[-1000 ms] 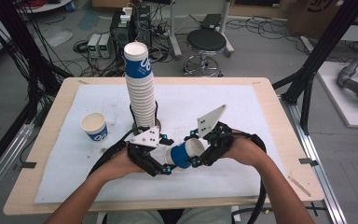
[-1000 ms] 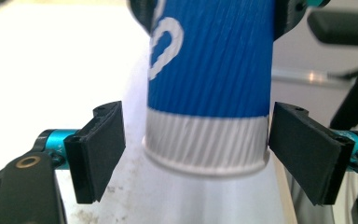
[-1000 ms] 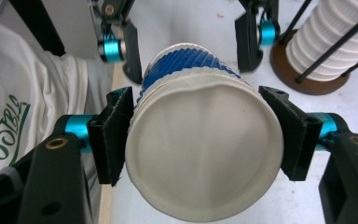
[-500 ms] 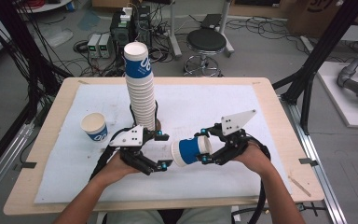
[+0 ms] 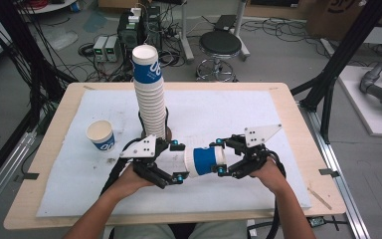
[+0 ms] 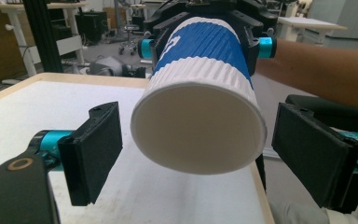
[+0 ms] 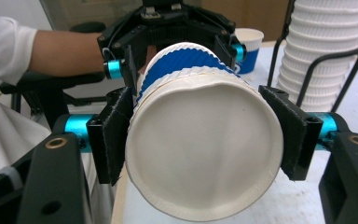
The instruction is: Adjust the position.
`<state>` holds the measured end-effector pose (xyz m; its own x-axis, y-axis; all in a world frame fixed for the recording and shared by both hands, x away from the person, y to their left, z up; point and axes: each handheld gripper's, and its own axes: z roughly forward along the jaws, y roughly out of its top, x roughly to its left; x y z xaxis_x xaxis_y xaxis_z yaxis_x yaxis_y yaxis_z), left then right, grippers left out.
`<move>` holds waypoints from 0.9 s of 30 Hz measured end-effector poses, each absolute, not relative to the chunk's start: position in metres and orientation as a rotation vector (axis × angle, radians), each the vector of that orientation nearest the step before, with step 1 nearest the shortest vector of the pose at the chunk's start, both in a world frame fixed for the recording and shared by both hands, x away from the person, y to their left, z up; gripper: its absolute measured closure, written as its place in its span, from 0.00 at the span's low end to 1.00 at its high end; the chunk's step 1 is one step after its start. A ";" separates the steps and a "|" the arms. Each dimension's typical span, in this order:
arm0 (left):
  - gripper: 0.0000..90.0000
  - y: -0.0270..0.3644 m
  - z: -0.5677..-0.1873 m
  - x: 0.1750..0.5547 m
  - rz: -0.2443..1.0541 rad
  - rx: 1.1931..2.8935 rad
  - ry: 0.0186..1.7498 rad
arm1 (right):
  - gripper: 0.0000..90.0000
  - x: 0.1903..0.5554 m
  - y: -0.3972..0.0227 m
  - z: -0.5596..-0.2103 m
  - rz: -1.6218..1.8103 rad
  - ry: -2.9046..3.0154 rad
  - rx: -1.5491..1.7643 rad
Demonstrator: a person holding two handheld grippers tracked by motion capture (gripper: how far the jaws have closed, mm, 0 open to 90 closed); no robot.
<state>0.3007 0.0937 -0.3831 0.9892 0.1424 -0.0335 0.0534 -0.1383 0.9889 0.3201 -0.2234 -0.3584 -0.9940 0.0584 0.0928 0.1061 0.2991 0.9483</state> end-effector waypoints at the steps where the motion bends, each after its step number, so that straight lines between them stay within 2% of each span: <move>1: 0.18 0.093 -0.383 0.301 0.077 1.711 0.144 | 0.34 0.320 -0.223 -0.359 -1.833 -2.492 -0.157; 10: 0.18 0.086 -0.386 0.301 0.067 1.725 0.129 | 0.34 0.319 -0.219 -0.362 -1.848 -2.466 -0.145; 21: 0.33 0.089 -0.384 0.300 0.079 1.744 0.101 | 0.36 0.319 -0.220 -0.364 -1.834 -2.465 -0.145; 27: 0.36 0.088 -0.382 0.300 0.082 1.794 0.102 | 0.35 0.318 -0.219 -0.367 -1.799 -2.478 -0.176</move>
<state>0.2997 0.0883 -0.3820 0.9935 0.1139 0.0001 0.0254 -0.2217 0.9748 0.3177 -0.2185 -0.3665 -0.9907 0.0493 0.1271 0.1361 0.3066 0.9421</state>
